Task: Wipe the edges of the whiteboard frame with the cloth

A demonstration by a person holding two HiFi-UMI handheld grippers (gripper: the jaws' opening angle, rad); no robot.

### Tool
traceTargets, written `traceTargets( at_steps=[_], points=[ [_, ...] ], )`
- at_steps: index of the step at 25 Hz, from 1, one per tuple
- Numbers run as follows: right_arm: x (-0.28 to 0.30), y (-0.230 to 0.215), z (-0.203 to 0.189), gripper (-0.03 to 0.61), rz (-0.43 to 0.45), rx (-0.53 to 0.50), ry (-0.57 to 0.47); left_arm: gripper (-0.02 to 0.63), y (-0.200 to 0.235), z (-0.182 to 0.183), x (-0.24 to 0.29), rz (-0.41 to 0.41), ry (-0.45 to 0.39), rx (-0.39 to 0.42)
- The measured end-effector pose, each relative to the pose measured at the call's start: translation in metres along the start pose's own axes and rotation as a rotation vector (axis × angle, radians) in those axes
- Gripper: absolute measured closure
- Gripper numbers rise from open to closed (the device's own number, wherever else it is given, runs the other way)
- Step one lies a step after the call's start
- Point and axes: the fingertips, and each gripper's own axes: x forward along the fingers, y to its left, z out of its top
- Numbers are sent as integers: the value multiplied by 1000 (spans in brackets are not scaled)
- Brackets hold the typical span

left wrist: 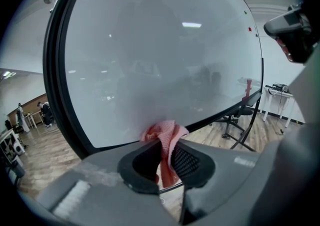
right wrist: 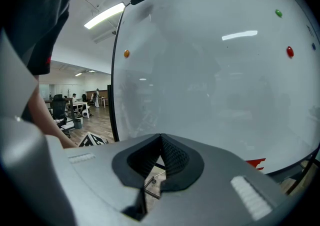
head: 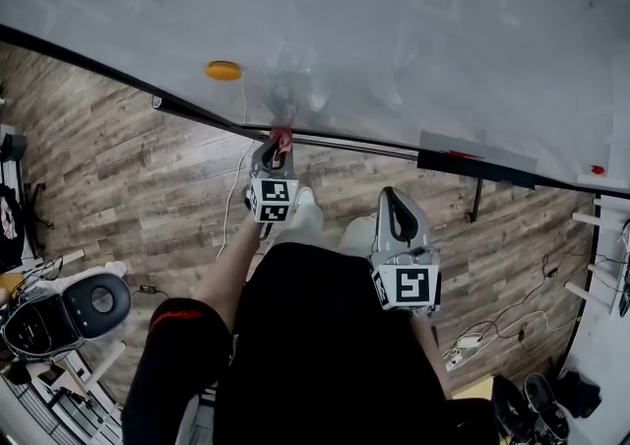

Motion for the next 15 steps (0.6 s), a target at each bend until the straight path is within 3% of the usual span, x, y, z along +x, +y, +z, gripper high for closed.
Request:
traceTargets(
  at_steps=[15],
  points=[
    [-21, -29, -11, 577, -19, 5, 19, 566, -37, 8, 13, -20, -12, 13]
  ],
)
